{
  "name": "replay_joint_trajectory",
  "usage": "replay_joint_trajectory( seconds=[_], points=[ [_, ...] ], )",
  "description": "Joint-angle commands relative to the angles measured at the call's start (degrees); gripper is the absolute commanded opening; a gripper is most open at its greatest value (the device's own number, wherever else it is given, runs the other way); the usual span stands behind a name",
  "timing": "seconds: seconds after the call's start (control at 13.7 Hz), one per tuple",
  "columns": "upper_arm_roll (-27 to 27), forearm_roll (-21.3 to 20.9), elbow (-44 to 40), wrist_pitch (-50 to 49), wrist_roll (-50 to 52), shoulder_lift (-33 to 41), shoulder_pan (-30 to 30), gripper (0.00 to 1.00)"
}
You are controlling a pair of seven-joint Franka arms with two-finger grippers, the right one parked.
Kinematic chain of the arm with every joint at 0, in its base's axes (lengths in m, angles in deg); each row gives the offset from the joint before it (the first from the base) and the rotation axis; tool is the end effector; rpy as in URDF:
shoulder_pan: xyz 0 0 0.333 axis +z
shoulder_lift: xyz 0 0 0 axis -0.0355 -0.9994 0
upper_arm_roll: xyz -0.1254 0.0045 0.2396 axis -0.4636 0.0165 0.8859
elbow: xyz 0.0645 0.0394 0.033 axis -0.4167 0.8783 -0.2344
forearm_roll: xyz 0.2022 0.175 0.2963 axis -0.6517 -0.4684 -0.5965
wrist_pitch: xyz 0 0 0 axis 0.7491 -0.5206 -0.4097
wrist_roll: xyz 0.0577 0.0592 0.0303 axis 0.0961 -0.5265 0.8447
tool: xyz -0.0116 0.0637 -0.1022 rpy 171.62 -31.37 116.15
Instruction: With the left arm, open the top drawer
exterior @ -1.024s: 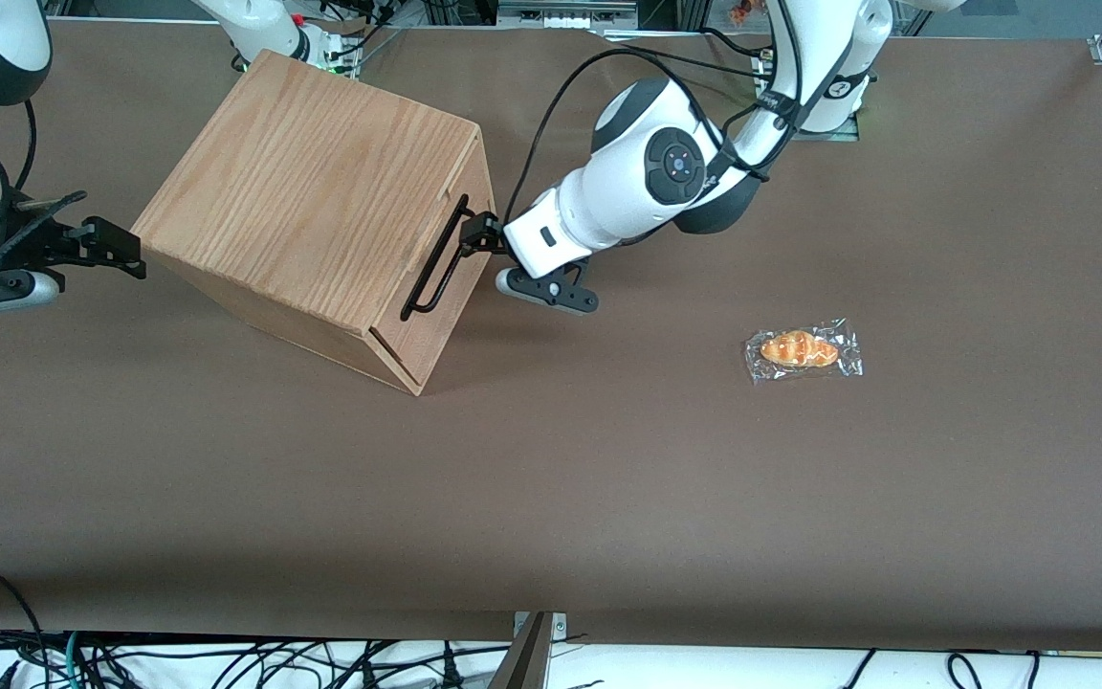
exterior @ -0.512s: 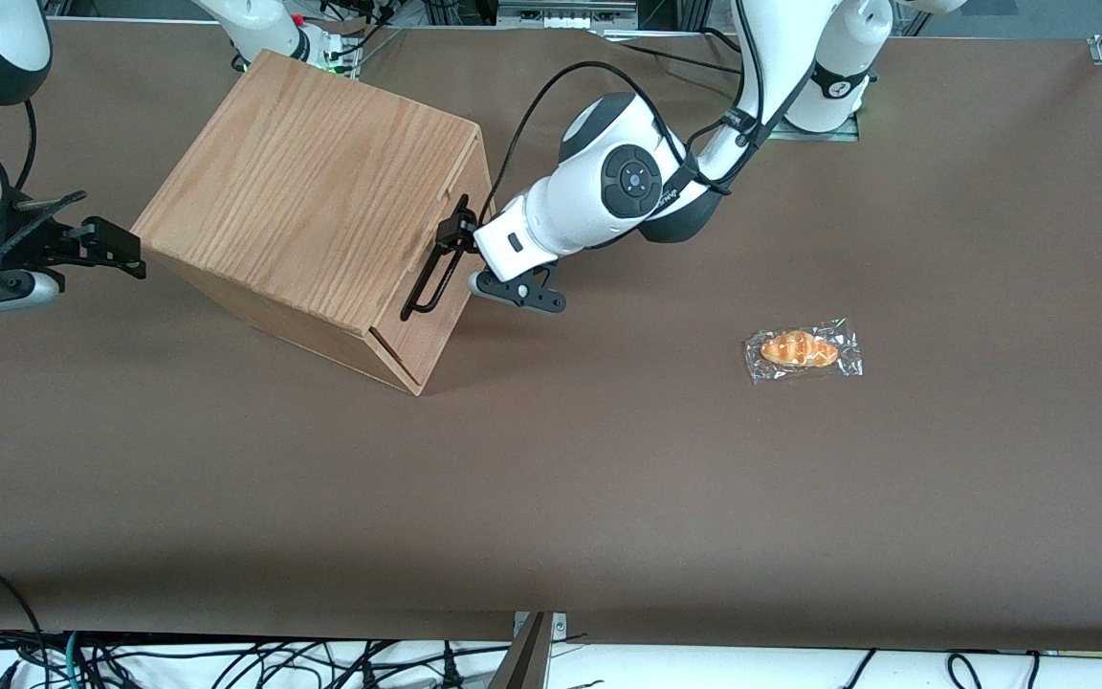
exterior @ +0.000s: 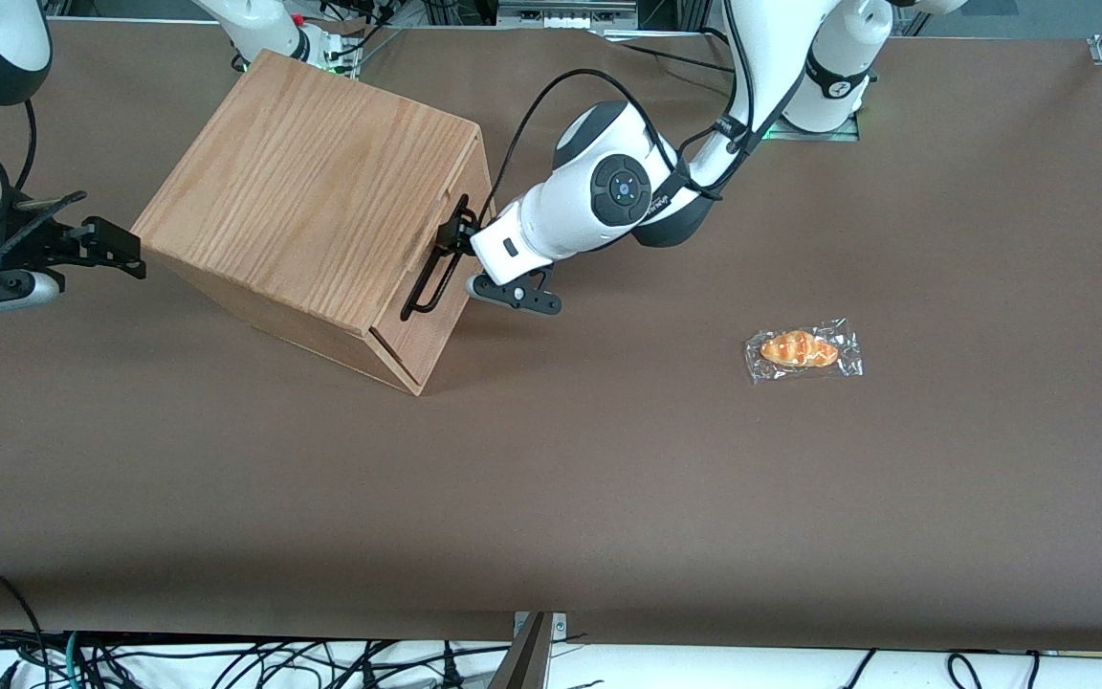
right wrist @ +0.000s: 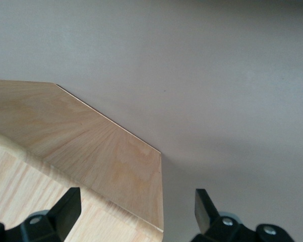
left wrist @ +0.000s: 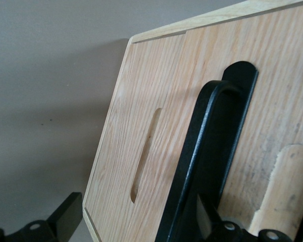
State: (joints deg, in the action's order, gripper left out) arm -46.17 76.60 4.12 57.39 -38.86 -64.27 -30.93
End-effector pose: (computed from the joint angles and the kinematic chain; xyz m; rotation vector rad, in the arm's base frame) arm 0.4903 -0.5355 0.3157 2.5395 -0.0902 -0.2366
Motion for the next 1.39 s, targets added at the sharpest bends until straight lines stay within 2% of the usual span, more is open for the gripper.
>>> replay_joint_trajectory(
  seconds=[0.0,0.66,1.32],
  points=[
    [0.7,-3.78,-2.1,0.03,1.21,-1.6,-0.88,1.0],
    [2.37,-5.55,-2.1,-0.49,1.21,-1.43,0.17,1.0],
    [2.46,-6.87,-2.1,-1.02,0.77,-1.16,4.92,1.0]
  ],
)
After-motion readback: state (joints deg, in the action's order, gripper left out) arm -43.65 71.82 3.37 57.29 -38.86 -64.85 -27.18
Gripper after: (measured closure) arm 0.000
